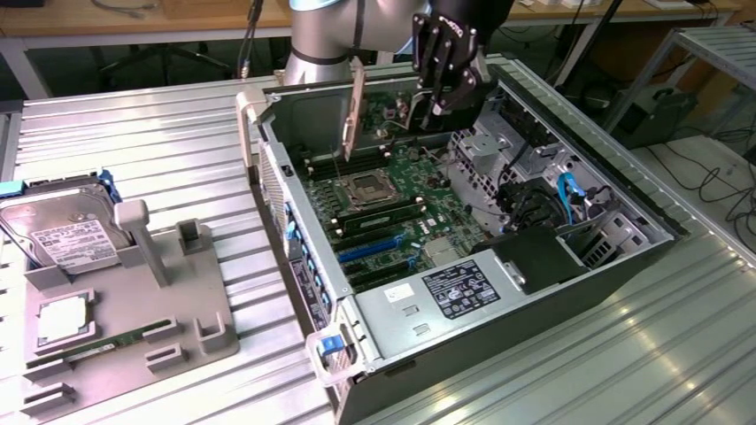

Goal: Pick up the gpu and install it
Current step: 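Insert the gpu into the slot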

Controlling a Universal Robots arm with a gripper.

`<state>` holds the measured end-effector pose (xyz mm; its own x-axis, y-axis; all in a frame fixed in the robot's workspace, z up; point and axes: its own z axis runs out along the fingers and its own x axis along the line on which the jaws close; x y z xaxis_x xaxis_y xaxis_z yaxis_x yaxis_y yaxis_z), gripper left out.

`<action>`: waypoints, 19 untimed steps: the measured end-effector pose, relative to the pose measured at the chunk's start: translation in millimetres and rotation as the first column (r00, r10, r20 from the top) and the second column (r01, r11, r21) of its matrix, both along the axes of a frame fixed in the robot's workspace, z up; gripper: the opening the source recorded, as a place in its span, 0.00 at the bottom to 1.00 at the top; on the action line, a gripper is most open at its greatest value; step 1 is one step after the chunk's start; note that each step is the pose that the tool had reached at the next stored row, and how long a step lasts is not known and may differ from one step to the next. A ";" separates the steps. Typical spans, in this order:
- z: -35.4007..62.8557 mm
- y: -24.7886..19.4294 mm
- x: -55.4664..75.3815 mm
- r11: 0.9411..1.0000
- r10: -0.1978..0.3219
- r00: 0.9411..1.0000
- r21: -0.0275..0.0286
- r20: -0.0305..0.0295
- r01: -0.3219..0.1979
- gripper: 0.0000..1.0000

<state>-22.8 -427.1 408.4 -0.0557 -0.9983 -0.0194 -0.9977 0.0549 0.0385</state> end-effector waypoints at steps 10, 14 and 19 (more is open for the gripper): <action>-5.9 -0.1 0.0 1.000 0.002 1.000 0.000 -0.001 -0.002 0.27; -8.7 -0.4 -0.1 1.000 0.012 1.000 0.000 -0.003 -0.012 0.27; -10.4 -0.7 -0.1 1.000 0.027 1.000 0.000 -0.004 -0.027 0.27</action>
